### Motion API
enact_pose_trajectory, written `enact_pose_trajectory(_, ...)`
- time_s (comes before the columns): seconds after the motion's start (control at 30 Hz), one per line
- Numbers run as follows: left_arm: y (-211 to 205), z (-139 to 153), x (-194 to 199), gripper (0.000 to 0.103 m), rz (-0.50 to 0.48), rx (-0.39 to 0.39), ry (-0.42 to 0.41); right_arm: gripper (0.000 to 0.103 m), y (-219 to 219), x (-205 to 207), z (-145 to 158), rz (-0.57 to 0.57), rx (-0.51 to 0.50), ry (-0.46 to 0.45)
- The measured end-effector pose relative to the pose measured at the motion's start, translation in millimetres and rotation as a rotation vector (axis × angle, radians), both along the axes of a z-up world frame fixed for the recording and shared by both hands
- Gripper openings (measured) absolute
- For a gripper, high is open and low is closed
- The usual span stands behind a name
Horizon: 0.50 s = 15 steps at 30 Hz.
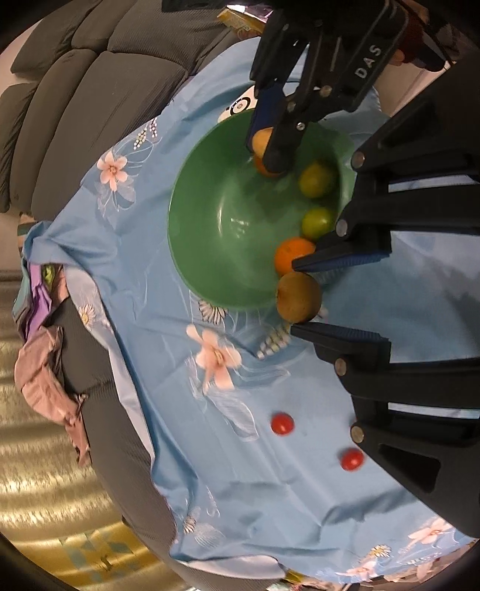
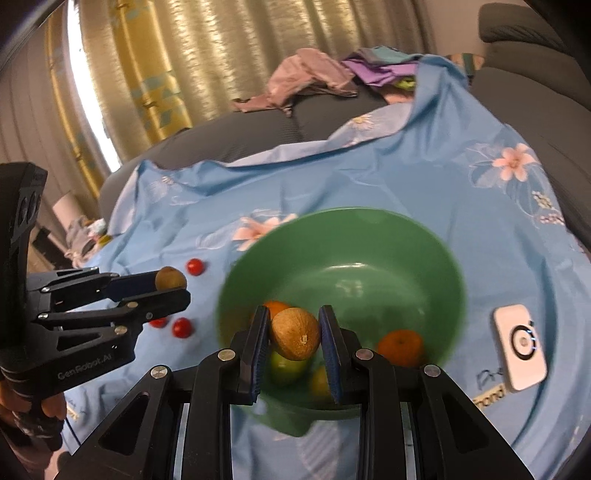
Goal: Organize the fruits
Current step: 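Carry both apricots with both tools over the green bowl, then open the left tool to drop its apricot while the right tool drops its apricot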
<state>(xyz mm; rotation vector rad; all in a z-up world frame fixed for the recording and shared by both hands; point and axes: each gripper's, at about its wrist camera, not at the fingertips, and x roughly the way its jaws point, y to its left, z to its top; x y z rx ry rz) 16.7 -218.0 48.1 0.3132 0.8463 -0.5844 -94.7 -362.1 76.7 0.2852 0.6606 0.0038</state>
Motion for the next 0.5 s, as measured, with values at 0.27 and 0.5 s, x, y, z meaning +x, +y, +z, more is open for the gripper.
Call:
enact_pose_trajectory(0.27, -30, -19, 13, 0.027, -0.018, 0.047, 0.029, 0.029, -19, 0, -11, -0.039, 0.01, 0.017)
enact_pose_trajectory(0.5, -37, -20, 16, 0.028, -0.009, 0.073, 0.015, 0.029, -27, -1, -21, -0.057, 0.026, 0.034)
